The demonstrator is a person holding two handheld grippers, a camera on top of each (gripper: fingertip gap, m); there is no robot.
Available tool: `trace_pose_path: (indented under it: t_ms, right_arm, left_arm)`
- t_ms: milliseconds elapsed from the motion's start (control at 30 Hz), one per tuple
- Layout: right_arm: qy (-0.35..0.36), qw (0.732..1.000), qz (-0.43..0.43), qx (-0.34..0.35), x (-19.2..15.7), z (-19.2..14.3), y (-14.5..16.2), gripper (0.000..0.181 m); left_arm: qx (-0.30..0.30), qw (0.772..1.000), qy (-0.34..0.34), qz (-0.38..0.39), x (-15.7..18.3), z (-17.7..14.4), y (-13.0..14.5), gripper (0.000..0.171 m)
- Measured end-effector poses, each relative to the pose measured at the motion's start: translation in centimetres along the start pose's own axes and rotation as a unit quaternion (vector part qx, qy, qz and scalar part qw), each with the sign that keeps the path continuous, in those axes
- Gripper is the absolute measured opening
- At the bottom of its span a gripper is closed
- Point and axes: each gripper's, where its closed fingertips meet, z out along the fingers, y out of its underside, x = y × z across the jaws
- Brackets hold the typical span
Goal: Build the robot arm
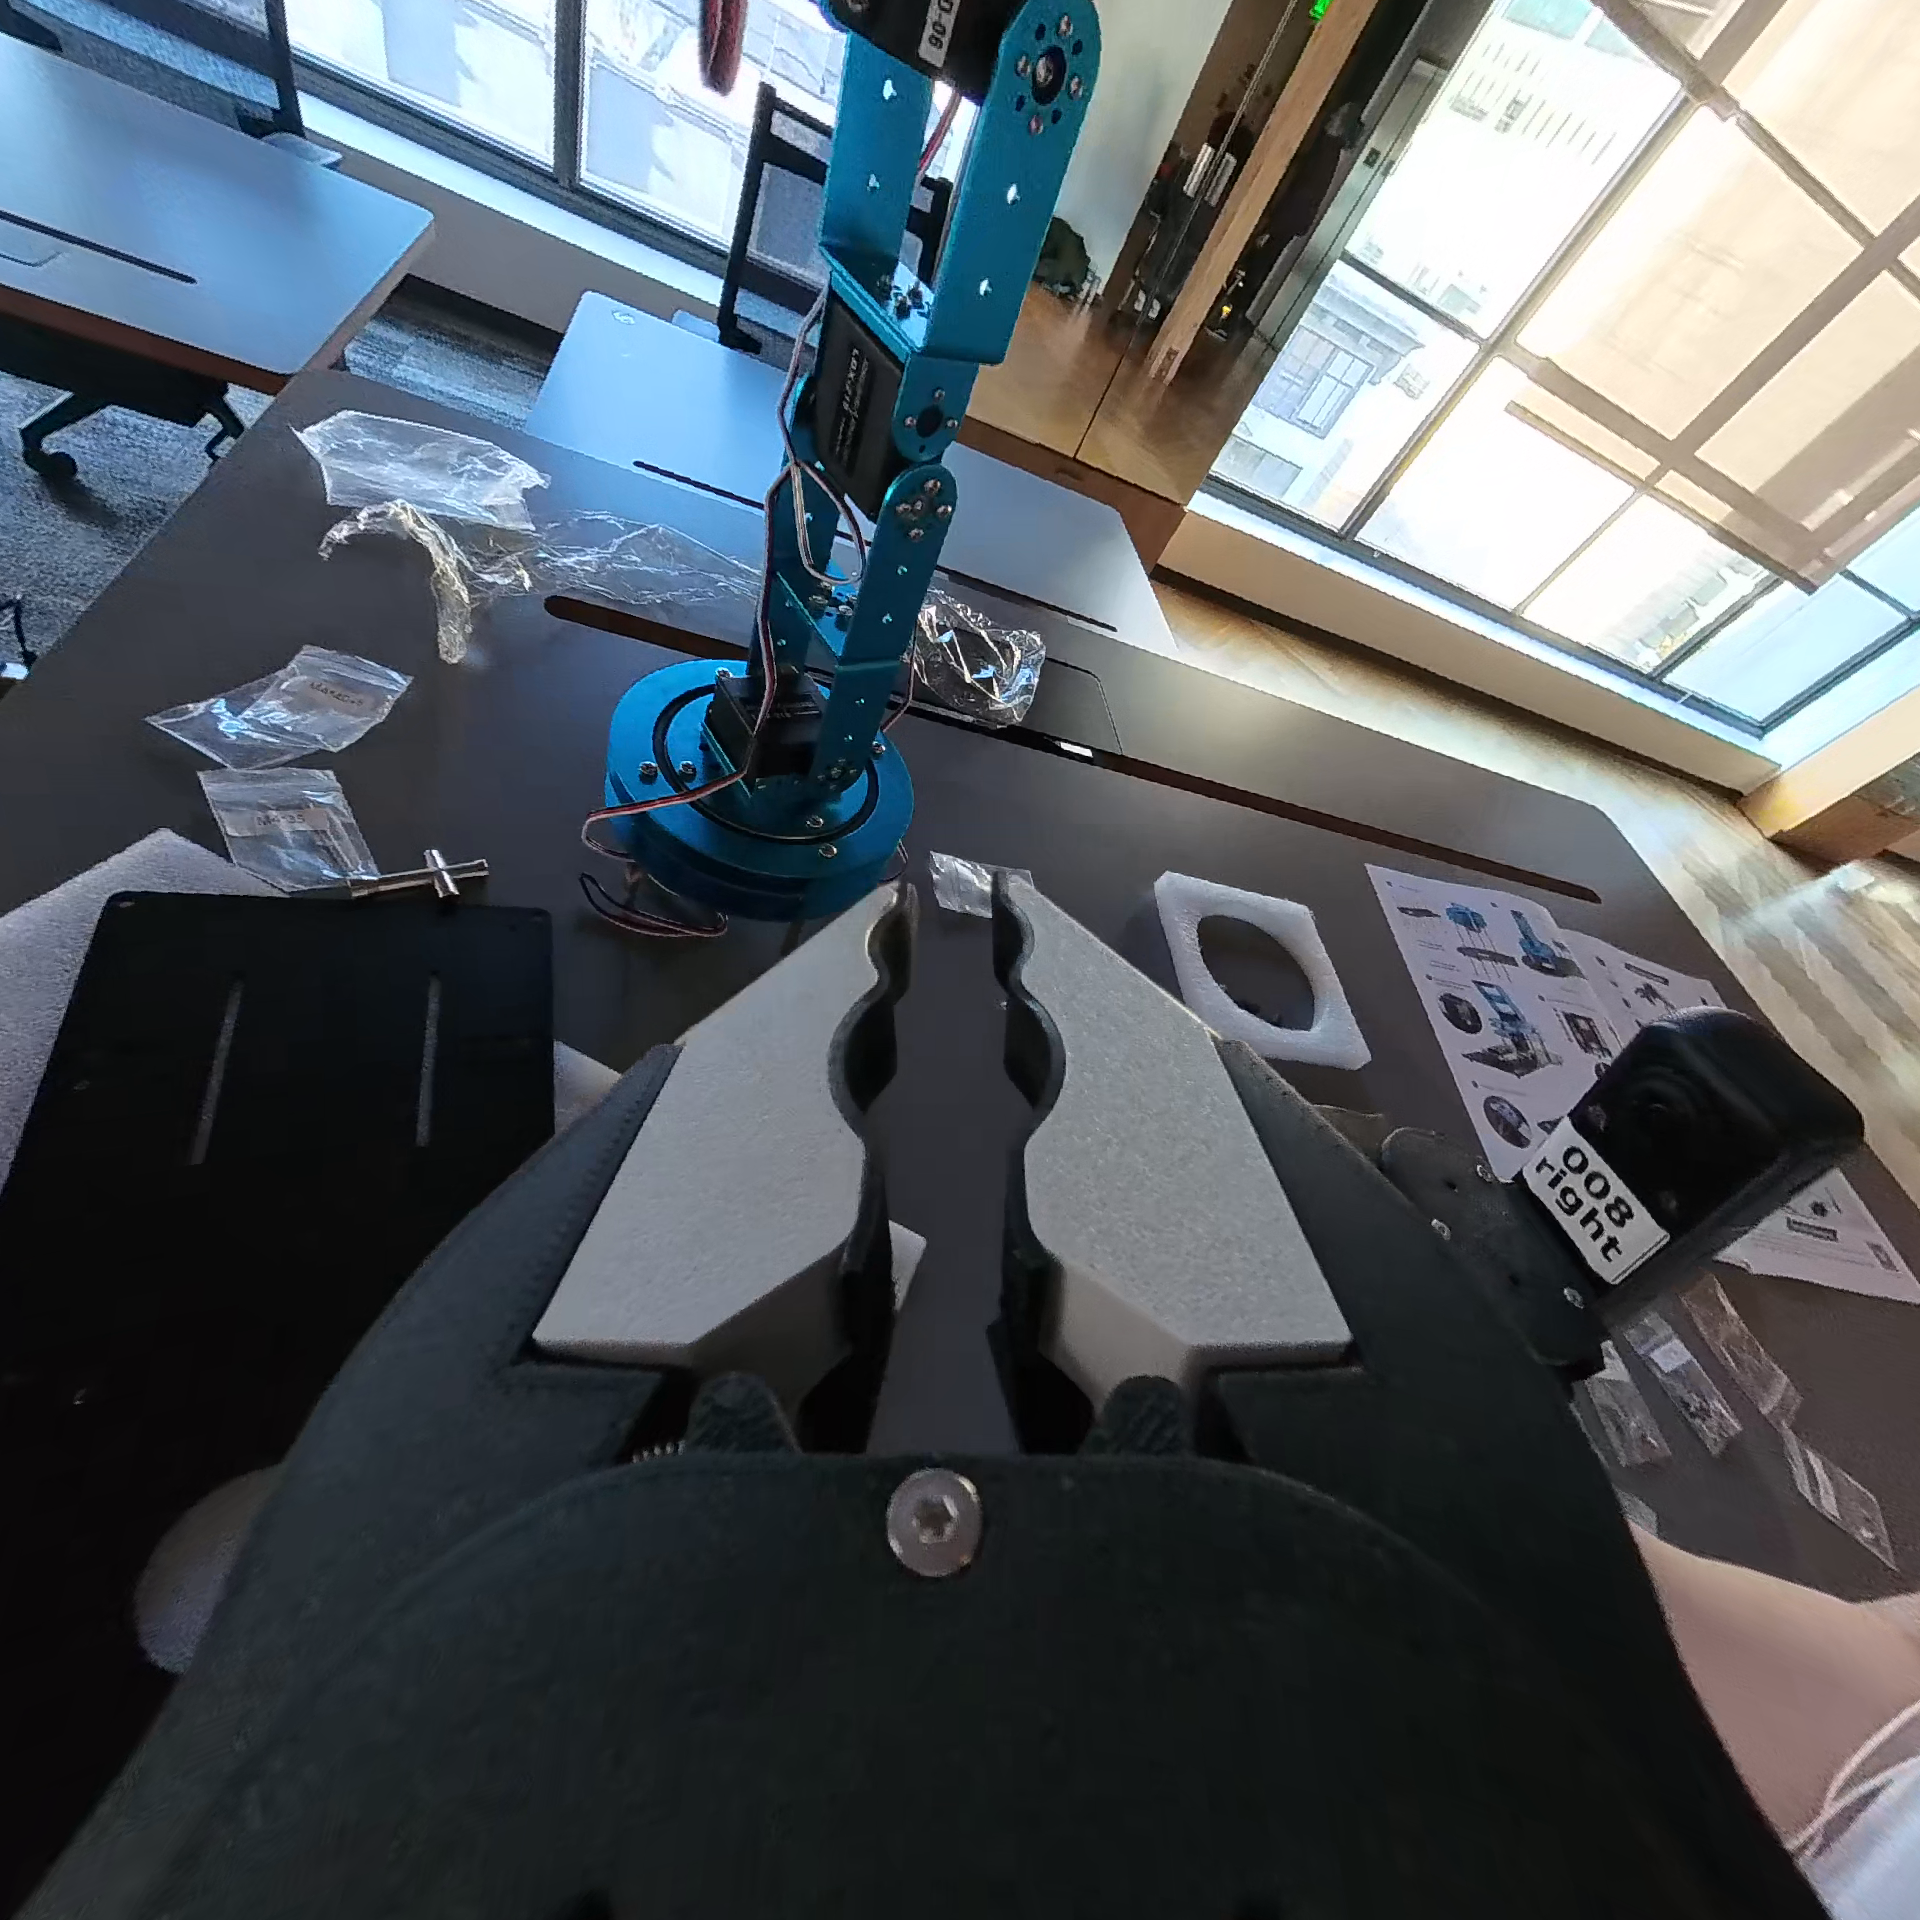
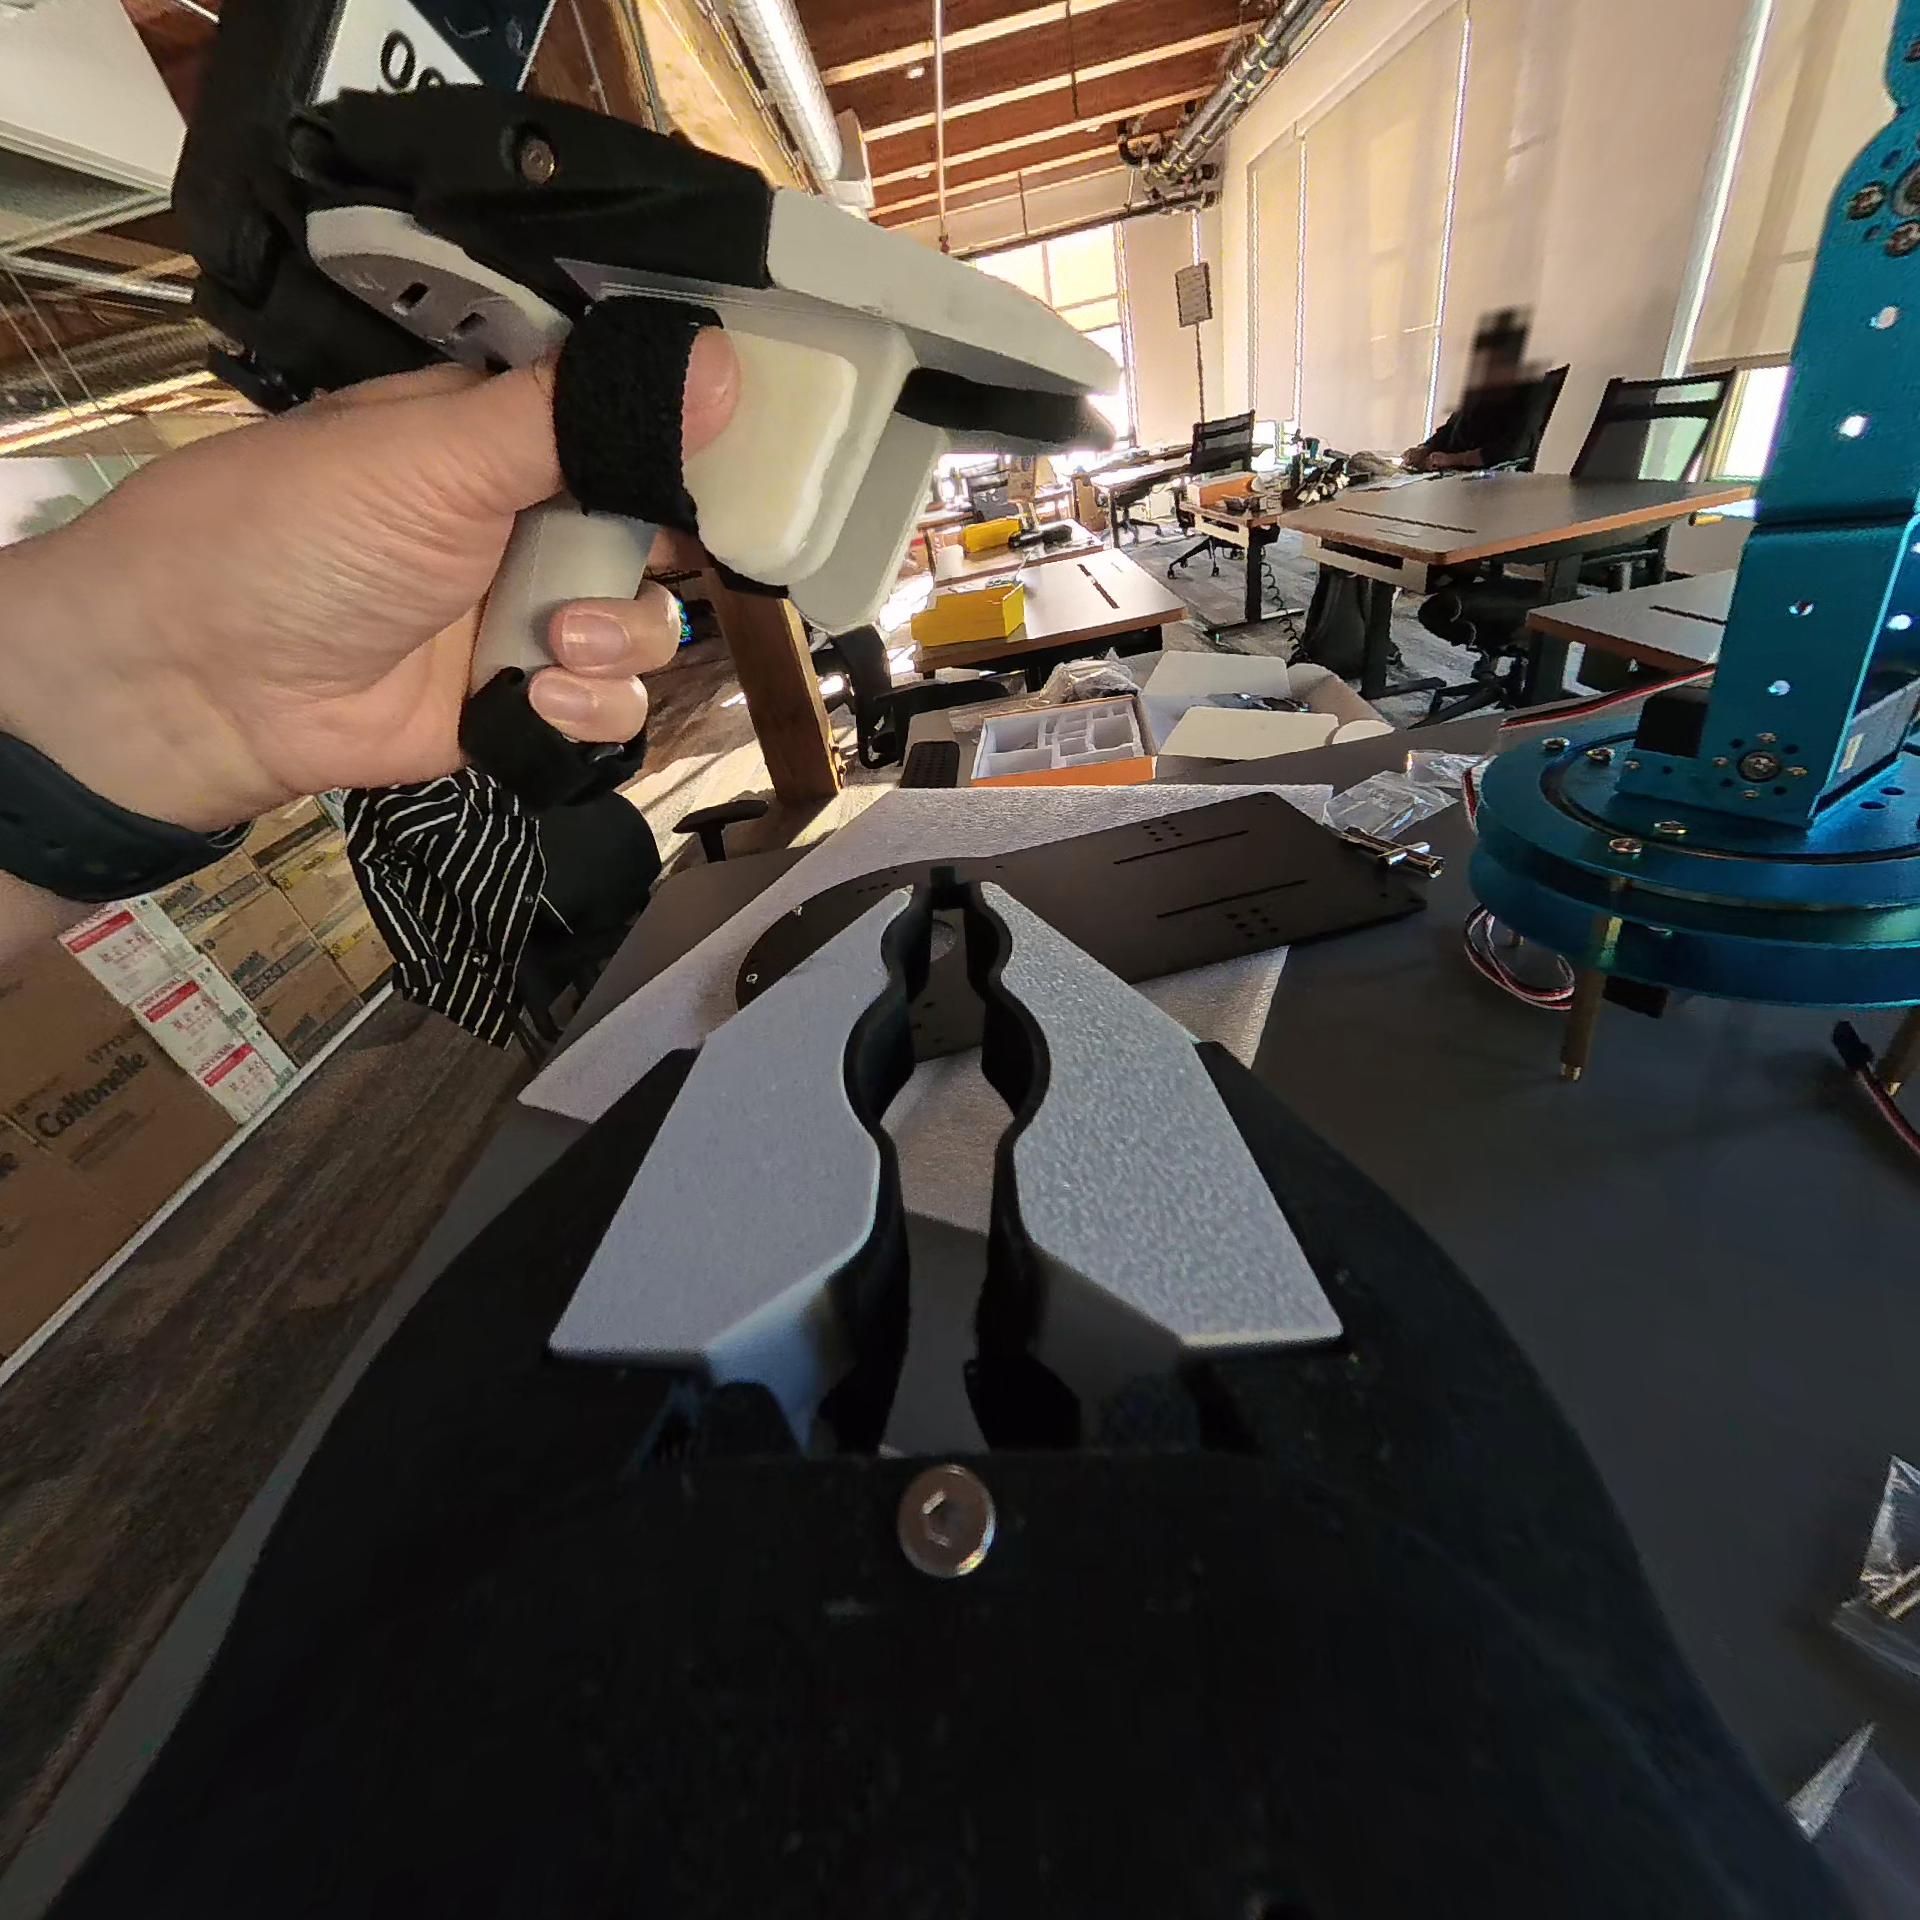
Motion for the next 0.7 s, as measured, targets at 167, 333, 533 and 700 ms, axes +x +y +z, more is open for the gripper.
trace_pose_path:
  t_ms: [167, 333, 533, 700]
  right_arm:
    - [0.004, 1.0, -0.005, -0.003, 0.19, -0.06, 0.07, 0.004]
    - [0.002, 1.0, -0.005, -0.004, 0.07, 0.06, 0.16, 0.004]
    - [0.002, 1.0, -0.007, -0.007, -0.04, 0.16, 0.26, 0.004]
    - [0.011, 1.0, -0.004, 0.0, 0.62, -0.15, -0.04, 0.004]
  left_arm:
    - [0.006, 1.0, 0.001, -0.007, -0.23, 0.28, -0.03, 0.012]
    - [0.005, 1.0, 0.001, -0.005, -0.18, 0.31, 0.23, 0.012]
    - [0.008, 1.0, 0.001, -0.012, -0.47, 0.0, 0.33, 0.01]
    - [0.012, 1.0, 0.001, -0.01, -0.45, 0.32, -0.09, 0.009]
